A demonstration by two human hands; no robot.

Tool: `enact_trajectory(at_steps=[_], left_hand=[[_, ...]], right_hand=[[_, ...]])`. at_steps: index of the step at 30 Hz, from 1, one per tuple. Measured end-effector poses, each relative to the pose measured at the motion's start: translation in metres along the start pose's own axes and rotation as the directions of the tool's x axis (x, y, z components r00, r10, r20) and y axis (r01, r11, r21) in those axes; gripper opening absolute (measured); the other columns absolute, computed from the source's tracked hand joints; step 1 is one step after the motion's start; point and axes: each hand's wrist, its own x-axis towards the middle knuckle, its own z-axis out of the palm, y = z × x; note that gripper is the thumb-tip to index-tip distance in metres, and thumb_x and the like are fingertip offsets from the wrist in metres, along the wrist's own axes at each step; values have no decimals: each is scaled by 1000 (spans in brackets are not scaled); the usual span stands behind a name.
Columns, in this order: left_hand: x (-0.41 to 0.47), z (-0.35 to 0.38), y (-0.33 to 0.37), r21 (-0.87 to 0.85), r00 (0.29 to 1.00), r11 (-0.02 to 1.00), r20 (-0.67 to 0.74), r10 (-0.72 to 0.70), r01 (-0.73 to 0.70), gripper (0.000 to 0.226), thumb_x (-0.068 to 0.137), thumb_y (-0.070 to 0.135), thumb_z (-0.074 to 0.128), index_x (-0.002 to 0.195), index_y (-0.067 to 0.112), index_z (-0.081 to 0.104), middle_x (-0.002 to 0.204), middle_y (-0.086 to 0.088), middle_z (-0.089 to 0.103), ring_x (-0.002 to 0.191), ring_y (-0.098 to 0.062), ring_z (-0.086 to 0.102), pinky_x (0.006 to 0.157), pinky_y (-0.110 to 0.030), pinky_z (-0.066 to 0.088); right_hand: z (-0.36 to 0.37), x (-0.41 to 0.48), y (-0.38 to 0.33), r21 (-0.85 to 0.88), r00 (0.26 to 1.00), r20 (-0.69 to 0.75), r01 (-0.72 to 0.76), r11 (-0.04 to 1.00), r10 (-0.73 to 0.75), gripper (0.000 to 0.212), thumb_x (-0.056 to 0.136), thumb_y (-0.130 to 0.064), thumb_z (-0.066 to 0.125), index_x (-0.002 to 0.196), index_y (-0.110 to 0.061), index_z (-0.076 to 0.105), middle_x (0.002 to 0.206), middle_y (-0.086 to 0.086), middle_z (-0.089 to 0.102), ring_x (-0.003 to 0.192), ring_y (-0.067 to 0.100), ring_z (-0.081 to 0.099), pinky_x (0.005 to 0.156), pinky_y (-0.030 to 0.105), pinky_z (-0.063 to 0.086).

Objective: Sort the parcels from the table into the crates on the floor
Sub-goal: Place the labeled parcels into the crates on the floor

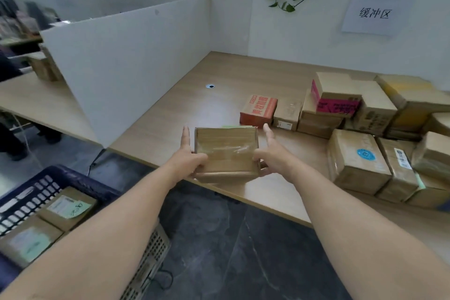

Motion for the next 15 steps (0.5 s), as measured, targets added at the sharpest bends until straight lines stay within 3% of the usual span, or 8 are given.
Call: enact_trajectory(at_steps=[3, 5, 8, 10, 12, 15], left_hand=[[-14, -19, -19, -27, 999, 1000, 45, 3, -2, 107, 83, 7, 59, 142, 58, -14, 122, 7, 45, 95, -21, 61, 63, -31, 57], [-22, -33, -29, -32, 1000, 999, 13, 10, -10, 97, 82, 6, 59, 143, 56, 2, 113, 4, 54, 94, -22, 62, 66, -34, 59], [-34, -57, -44, -117, 996, 993, -81, -32, 22, 61, 86, 11, 56, 131, 42, 30, 102, -2, 55, 92, -23, 61, 73, -43, 59], [-42, -75, -60, -179, 985, 982, -149, -88, 60, 39, 90, 21, 56, 121, 32, 36, 105, 2, 51, 95, -21, 57, 76, -44, 58], [-50, -93, -79, -164, 963, 981, -228, -141, 105, 31, 92, 32, 55, 117, 26, 38, 106, 5, 50, 95, -19, 55, 78, -45, 58], [-63, -123, -112, -89, 933, 982, -309, -186, 166, 28, 92, 32, 59, 109, 23, 38, 101, 6, 50, 89, -15, 53, 78, -42, 55]], right_hand=[[21, 3, -8, -69, 994, 100, 42, 997, -35, 101, 81, 3, 55, 147, -50, 1, 119, 5, 52, 93, 28, 64, 56, 35, 58], [36, 7, -13, -101, 988, 146, 57, 993, -42, 93, 80, 5, 55, 145, -49, 15, 120, 8, 53, 92, 28, 65, 56, 35, 58], [64, 14, -21, -31, 979, 201, 40, 999, -32, 56, 83, -8, 59, 129, -33, 39, 105, 7, 61, 79, 21, 67, 61, 38, 59], [91, 20, -26, -41, 972, 234, 37, 998, -26, 26, 89, -26, 58, 112, -28, 46, 104, 2, 61, 82, 17, 64, 68, 41, 60], [125, 28, -30, -97, 969, 244, 60, 994, -34, 15, 92, -35, 55, 102, -27, 47, 106, -3, 61, 89, 15, 62, 76, 42, 59], [178, 35, -32, -156, 964, 258, 113, 981, -70, 10, 91, -22, 58, 96, -24, 49, 109, -1, 59, 95, 18, 60, 75, 39, 59]])
